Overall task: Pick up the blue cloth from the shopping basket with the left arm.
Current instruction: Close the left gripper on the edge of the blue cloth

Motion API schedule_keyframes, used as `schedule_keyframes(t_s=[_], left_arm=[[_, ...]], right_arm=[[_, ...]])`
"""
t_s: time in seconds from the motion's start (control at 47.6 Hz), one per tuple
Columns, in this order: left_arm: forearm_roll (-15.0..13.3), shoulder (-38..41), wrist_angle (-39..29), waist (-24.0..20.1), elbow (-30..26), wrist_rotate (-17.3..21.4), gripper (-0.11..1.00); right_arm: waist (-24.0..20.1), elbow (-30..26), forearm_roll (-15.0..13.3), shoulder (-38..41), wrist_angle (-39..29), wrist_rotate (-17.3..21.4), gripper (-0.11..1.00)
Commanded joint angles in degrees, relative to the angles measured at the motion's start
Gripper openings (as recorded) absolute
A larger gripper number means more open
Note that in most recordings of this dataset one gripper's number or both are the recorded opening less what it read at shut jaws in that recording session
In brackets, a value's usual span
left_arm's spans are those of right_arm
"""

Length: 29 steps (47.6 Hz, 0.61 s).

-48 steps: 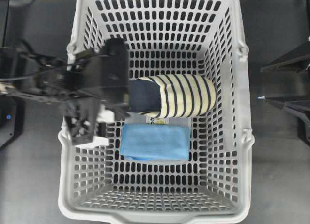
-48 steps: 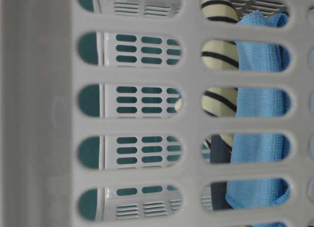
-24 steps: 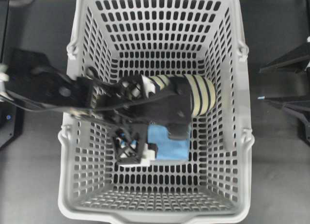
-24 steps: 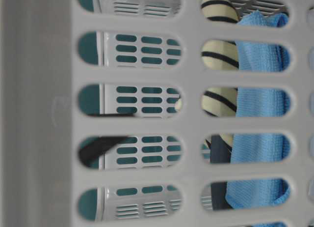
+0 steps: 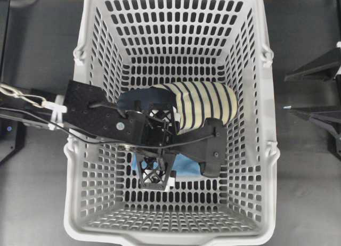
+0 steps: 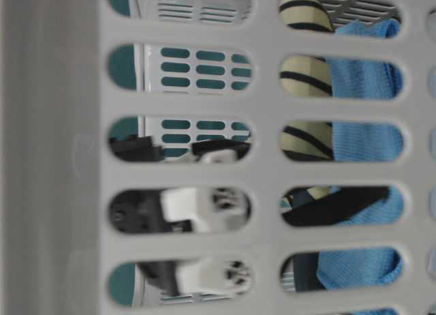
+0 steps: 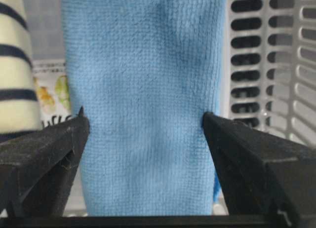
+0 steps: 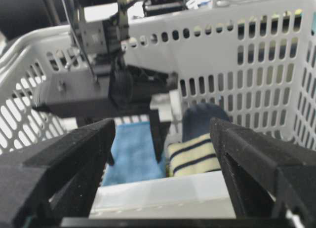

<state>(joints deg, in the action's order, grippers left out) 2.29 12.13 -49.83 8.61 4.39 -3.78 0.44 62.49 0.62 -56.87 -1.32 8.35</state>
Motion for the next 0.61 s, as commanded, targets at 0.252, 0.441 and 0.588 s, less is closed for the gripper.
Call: schedule_keyframes(t_s=[0.252,0.441,0.588], left_arm=[[0.26,0.26,2.72,0.18,2.9,-0.35,0.89],[0.26,0.09,2.55,0.18,3.16,-0.62,0.74],[0.26,-0.53,2.29,0.18,2.2,-0.44,0.35]], right_arm=[[0.0,0.09,0.18,0.44,2.11,0.09,0.75],[0.0,0.18,0.26,0.44,2.11,0.0,0.75],[0.0,0.35,0.18,0.35,2.11,0.0,0.75]])
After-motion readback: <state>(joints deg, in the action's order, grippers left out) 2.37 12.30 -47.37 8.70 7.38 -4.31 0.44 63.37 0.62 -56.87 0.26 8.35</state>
